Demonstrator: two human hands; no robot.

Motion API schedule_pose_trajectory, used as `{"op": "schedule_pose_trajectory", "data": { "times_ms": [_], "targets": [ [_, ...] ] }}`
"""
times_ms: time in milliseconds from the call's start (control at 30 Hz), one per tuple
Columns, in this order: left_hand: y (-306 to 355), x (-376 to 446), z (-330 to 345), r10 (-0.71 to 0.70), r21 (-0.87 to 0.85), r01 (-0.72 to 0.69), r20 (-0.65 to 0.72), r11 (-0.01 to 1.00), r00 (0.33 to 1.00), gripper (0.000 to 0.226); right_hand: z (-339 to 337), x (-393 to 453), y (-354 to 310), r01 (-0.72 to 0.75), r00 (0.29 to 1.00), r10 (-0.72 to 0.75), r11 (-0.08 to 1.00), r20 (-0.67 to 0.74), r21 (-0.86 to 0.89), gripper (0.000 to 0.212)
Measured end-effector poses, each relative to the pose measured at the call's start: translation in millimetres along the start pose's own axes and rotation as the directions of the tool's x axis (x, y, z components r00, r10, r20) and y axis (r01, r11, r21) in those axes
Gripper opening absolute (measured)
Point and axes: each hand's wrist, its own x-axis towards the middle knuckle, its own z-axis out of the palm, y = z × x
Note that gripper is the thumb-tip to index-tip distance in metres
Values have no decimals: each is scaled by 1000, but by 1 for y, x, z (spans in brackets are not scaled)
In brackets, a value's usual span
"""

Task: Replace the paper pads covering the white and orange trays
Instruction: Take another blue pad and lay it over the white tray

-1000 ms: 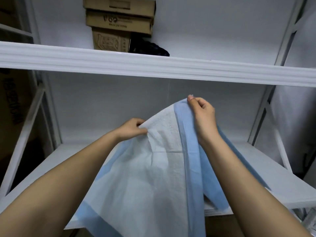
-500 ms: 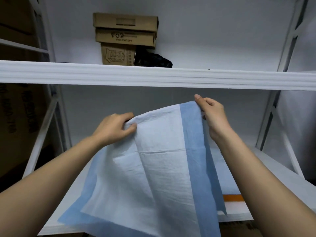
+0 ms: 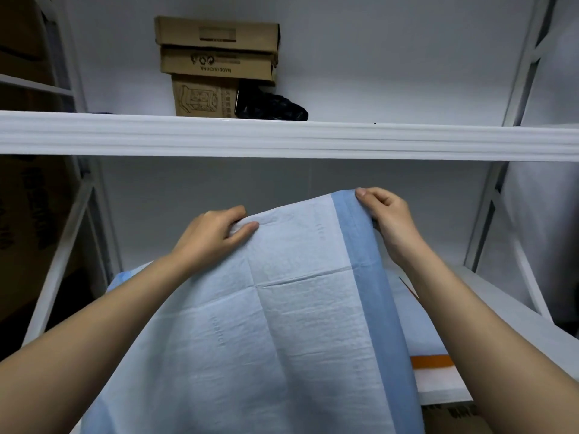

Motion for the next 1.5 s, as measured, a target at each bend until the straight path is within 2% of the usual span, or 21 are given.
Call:
{"op": "schedule_pose_trajectory", "data": {
  "times_ms": [200, 367, 433, 500, 567, 633, 700, 833, 967, 1067, 1100, 1200, 1233, 1300, 1367, 1500],
  "targets": [
    [-3, 7, 1, 21, 29, -19, -56, 999, 998, 40, 4, 13, -6, 49, 994, -39, 994, -97, 101, 8],
    [3, 8, 2, 122, 115, -107, -124, 987, 985, 36, 5, 16, -1, 19, 998, -4, 966, -59, 259, 10],
    [6, 6, 2, 184, 145, -164, -146, 976, 972, 30, 3, 15, 3, 18, 999, -9, 969, -40, 246, 12],
    [8, 5, 2, 224, 162, -199, -154, 967, 962, 29, 0, 14, 7, 10, 1000, -7, 989, -17, 145, 23],
    [8, 6, 2, 238, 174, -210, -157, 962, 959, 29, -2, 12, 9, 5, 1000, -5, 996, -10, 86, 25],
    [8, 7, 2, 232, 176, -205, -154, 963, 960, 30, -4, 12, 10, 18, 1000, -18, 995, -4, 99, 25],
    [7, 8, 3, 215, 174, -189, -144, 967, 966, 34, -4, 13, 8, 37, 999, -33, 986, -23, 164, 25],
    [5, 9, 5, 166, 163, -145, -124, 976, 978, 42, -2, 14, 0, 26, 996, 14, 901, -88, 433, 15],
    [2, 9, 6, 154, 128, -140, -111, 982, 982, 38, -2, 17, 0, 54, 987, 26, 874, -157, 482, 13],
    [1, 10, 7, 153, 127, -139, -108, 982, 982, 38, -5, 20, 4, 85, 986, -11, 896, -168, 437, 5],
    [1, 10, 8, 155, 128, -140, -110, 982, 982, 38, -7, 22, 5, 54, 993, -6, 912, -118, 406, 11],
    [3, 11, 8, 154, 113, -140, -120, 984, 981, 36, -14, 26, 11, -102, 990, 76, 970, 122, 222, 53],
    [3, 11, 8, 152, 108, -139, -119, 984, 981, 35, -17, 26, 13, -103, 983, 82, 987, 166, 121, 53],
    [3, 11, 8, 148, 101, -137, -119, 985, 982, 35, -20, 27, 19, -57, 979, 64, 998, 191, -40, 27],
    [2, 12, 7, 140, 100, -128, -118, 987, 983, 38, -18, 27, 21, -31, 984, 38, 999, 175, -42, 8],
    [2, 17, 11, 8, 71, -6, -21, 997, 1000, 48, -17, 31, 17, -18, 996, 12, 997, 83, 72, 8]
  ]
}}
